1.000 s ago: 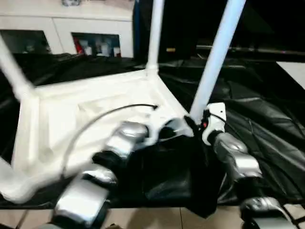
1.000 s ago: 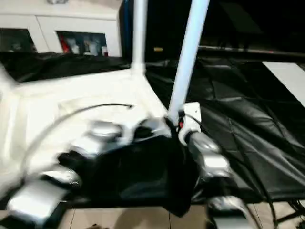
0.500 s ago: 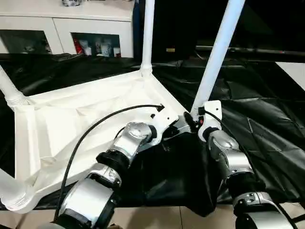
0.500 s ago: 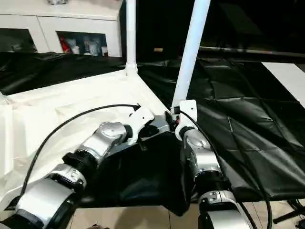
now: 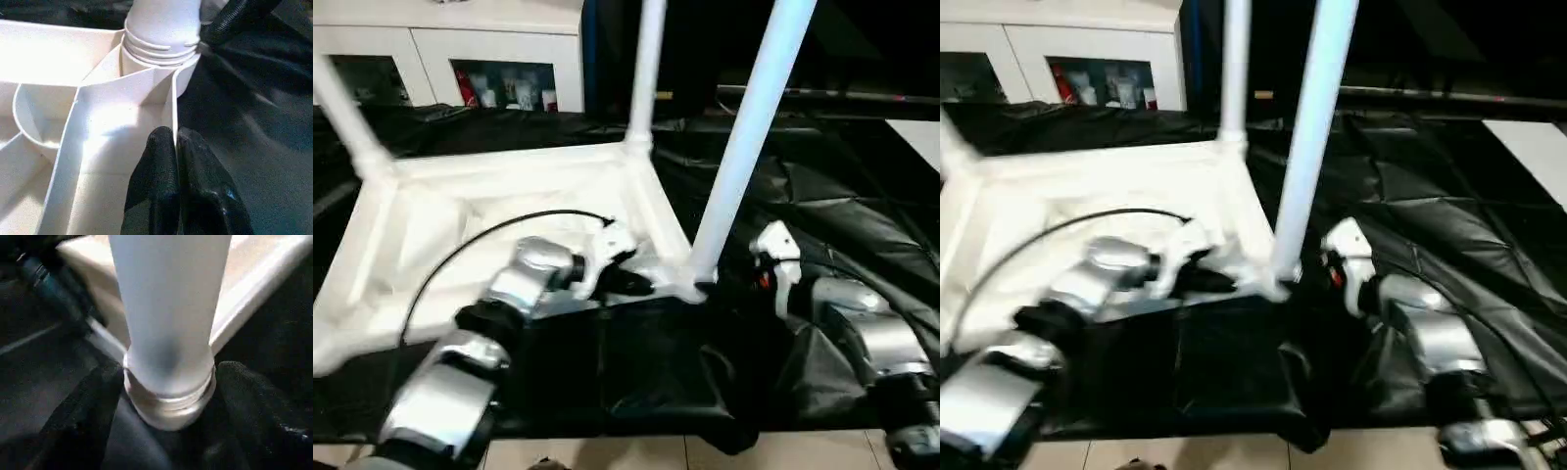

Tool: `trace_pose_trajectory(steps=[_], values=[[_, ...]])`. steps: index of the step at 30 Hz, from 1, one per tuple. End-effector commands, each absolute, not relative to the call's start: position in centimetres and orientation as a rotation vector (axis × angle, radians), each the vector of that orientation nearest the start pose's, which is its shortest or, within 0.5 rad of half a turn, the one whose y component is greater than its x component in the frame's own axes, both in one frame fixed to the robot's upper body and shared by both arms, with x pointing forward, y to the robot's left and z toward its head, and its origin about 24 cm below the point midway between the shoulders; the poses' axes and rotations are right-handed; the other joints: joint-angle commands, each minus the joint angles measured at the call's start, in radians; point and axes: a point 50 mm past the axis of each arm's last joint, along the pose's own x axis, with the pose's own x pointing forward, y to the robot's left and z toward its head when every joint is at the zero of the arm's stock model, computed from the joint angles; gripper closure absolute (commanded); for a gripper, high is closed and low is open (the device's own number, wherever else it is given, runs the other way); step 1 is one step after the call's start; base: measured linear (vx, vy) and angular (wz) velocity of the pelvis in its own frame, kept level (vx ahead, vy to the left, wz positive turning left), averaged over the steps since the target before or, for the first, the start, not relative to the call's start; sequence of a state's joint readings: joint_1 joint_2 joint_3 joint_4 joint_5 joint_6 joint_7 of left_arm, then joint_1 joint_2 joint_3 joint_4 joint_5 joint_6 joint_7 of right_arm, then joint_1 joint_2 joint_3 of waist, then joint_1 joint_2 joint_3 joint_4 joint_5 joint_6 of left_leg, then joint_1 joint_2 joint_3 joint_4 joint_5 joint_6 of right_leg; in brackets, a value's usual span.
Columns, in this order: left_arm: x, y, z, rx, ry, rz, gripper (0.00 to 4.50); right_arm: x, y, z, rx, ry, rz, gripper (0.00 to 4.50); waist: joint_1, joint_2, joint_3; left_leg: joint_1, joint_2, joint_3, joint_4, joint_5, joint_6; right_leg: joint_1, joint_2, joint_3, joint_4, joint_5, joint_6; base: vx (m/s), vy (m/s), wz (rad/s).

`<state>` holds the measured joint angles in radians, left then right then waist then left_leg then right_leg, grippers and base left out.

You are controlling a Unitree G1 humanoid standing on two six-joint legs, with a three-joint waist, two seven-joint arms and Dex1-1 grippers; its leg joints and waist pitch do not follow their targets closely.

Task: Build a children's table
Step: Rotate leg to tighten

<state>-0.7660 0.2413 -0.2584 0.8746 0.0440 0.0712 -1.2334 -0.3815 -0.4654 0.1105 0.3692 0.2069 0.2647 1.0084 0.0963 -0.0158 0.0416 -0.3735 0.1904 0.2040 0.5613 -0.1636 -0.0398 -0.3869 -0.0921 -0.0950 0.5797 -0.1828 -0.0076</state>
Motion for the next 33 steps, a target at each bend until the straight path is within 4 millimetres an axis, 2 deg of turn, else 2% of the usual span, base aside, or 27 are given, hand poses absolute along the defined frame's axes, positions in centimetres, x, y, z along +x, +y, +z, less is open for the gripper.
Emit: trace_pose_trajectory(steps=[1, 4, 7, 11, 17, 28, 32, 33], values=[[33.2, 10.3, 4.9, 0.324, 0.527, -1.42, 4.5, 29.4, -18.3, 5.3, -0.129, 0.398, 1.036, 1.09, 0.007, -0.008, -0.058, 0.018, 0.057, -0.02, -0.05, -0.18, 0.087, 0.045, -0.075, 0.052, -0.051, -0.104, -0.263, 0.0, 0.0, 0.0], [32.9, 10.4, 4.9, 0.319, 0.527, -1.436, 4.5, 29.5, -17.7, 5.2, -0.115, 0.397, 1.048, 1.09, 0.011, -0.006, -0.055, 0.022, 0.06, -0.022, -0.055, -0.222, 0.053, 0.042, -0.078, 0.054, -0.058, -0.188, -0.244, 0.0, 0.0, 0.0], [32.8, 10.4, 4.9, 0.316, 0.527, -1.443, 4.5, 29.5, -17.3, 5.0, -0.109, 0.403, 1.061, 1.47, 0.011, -0.007, -0.055, 0.023, 0.058, -0.023, -0.057, -0.237, 0.035, 0.041, -0.077, 0.055, -0.062, -0.214, -0.228, 0.0, 0.0, 0.0], [32.7, 10.3, 4.9, 0.31, 0.526, -1.449, 4.5, 29.5, -17.0, 4.8, -0.109, 0.414, 1.074, 1.66, 0.011, -0.009, -0.057, 0.02, 0.056, -0.023, -0.055, -0.204, 0.042, 0.044, -0.076, 0.055, -0.055, -0.164, -0.233, 0.0, 0.0, 0.0], [32.7, 10.2, 4.9, 0.307, 0.527, -1.448, 4.5, 29.3, -16.7, 4.5, -0.099, 0.417, 1.087, 1.93, 0.01, -0.008, -0.059, 0.02, 0.056, -0.022, -0.053, -0.189, 0.051, 0.045, -0.075, 0.053, -0.052, -0.14, -0.241, 0.0, 0.0, 0.0], [32.5, 10.2, 4.6, 0.301, 0.544, -1.451, 4.5, 28.6, -16.9, 3.3, -0.086, 0.462, 1.091, 2.08, 0.01, -0.008, -0.06, 0.02, 0.055, -0.022, -0.05, -0.181, 0.054, 0.047, -0.074, 0.053, -0.05, -0.13, -0.244, 0.0, 0.0, 0.0], [32.5, 10.1, 4.6, 0.297, 0.543, -1.447, 4.5, 28.4, -17.0, 2.7, -0.08, 0.473, 1.058, 2.11, 0.009, -0.008, -0.059, 0.021, 0.055, -0.023, -0.051, -0.193, 0.05, 0.046, -0.075, 0.053, -0.053, -0.149, -0.239, 0.0, 0.0, 0.0], [32.7, 9.9, 4.5, 0.29, 0.531, -1.41, 4.5, 28.6, -17.1, 2.1, -0.064, 0.482, 0.982, 2.12, 0.007, -0.004, -0.058, 0.023, 0.055, -0.023, -0.053, -0.211, 0.041, 0.044, -0.076, 0.054, -0.056, -0.171, -0.236, 0.0, 0.0, 0.0]])
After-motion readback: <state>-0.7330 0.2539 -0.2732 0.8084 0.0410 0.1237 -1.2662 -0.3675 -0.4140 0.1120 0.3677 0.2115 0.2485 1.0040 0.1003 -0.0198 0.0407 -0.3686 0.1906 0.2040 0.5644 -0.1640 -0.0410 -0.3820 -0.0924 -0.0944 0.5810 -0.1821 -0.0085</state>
